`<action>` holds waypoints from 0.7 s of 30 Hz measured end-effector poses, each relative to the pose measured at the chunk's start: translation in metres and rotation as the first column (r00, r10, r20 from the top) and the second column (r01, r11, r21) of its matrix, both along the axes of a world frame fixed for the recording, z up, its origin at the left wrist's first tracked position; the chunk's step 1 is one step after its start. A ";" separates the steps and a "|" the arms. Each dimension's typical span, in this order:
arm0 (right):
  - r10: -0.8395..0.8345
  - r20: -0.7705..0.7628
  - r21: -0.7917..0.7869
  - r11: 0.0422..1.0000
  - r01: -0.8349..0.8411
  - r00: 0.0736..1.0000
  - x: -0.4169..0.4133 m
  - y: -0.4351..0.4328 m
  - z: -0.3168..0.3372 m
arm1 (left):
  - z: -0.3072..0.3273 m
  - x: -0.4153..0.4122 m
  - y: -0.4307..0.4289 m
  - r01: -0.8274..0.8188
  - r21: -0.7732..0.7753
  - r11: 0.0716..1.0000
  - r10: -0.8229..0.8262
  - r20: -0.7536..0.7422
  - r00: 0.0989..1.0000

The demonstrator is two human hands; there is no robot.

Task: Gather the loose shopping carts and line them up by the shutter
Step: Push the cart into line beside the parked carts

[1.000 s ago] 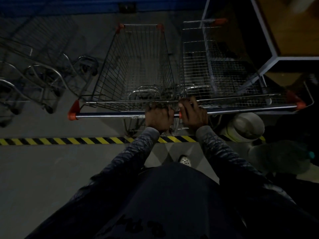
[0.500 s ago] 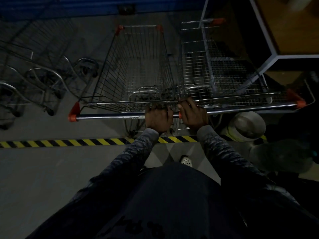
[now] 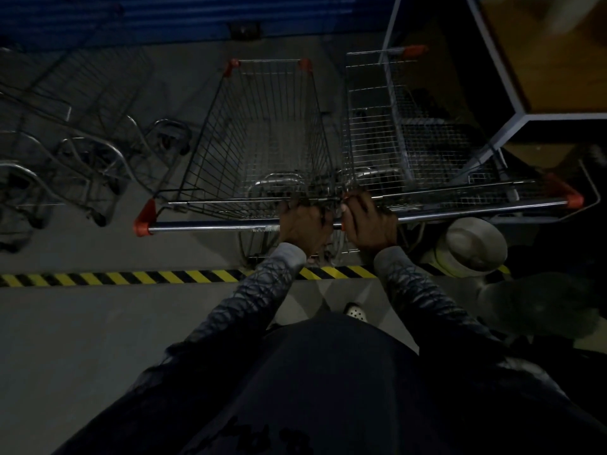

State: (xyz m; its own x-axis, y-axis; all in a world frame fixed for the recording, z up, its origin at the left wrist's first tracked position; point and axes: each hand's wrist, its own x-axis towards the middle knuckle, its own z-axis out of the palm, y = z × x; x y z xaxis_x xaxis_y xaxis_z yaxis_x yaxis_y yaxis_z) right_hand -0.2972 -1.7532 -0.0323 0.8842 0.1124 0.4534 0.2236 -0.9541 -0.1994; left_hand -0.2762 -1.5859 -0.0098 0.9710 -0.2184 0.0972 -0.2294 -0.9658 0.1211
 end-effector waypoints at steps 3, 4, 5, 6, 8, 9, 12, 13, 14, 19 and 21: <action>0.013 -0.030 0.067 0.998 -0.011 0.999 0.000 -0.001 0.000 | 0.002 0.000 -0.001 0.002 -0.015 1.000 -0.002 0.002 1.000; 0.011 -0.030 0.084 0.996 -0.009 0.999 0.000 0.000 0.002 | 0.002 0.000 -0.001 0.002 -0.022 1.000 -0.002 0.004 1.000; 0.004 -0.026 0.089 0.996 -0.002 1.000 0.000 0.000 0.002 | 0.002 0.000 -0.001 0.003 -0.026 1.000 -0.002 0.003 1.000; -0.001 -0.018 0.088 0.996 0.003 1.000 -0.001 0.000 0.003 | 0.003 0.000 -0.001 0.003 -0.025 1.000 -0.003 -0.001 1.000; 0.009 -0.002 0.078 0.997 -0.009 1.000 0.000 0.001 0.003 | 0.002 -0.001 0.000 0.001 -0.012 1.000 -0.001 -0.006 1.000; 0.017 0.006 0.066 0.998 -0.017 1.000 0.000 0.001 0.002 | 0.002 -0.001 0.000 -0.001 -0.014 1.000 0.001 -0.001 1.000; -0.002 0.016 0.051 0.999 0.001 1.000 0.000 0.003 0.000 | 0.003 -0.002 0.000 0.005 -0.062 0.998 -0.003 0.033 0.999; -0.022 0.013 0.037 0.999 0.021 1.000 0.001 0.002 0.000 | 0.003 -0.002 0.000 0.009 -0.077 0.997 -0.006 0.043 0.999; -0.040 0.008 0.012 0.999 0.040 0.999 0.002 0.002 0.000 | 0.003 -0.001 0.000 0.010 -0.085 0.996 -0.006 0.050 0.999; -0.027 -0.015 0.025 0.999 0.028 1.000 0.004 -0.005 0.003 | -0.001 0.002 0.000 -0.029 -0.049 0.998 0.031 0.040 0.999; -0.072 -0.014 0.155 0.985 0.074 0.997 0.009 -0.010 0.009 | -0.002 0.003 0.004 -0.023 -0.055 0.998 0.026 0.053 0.998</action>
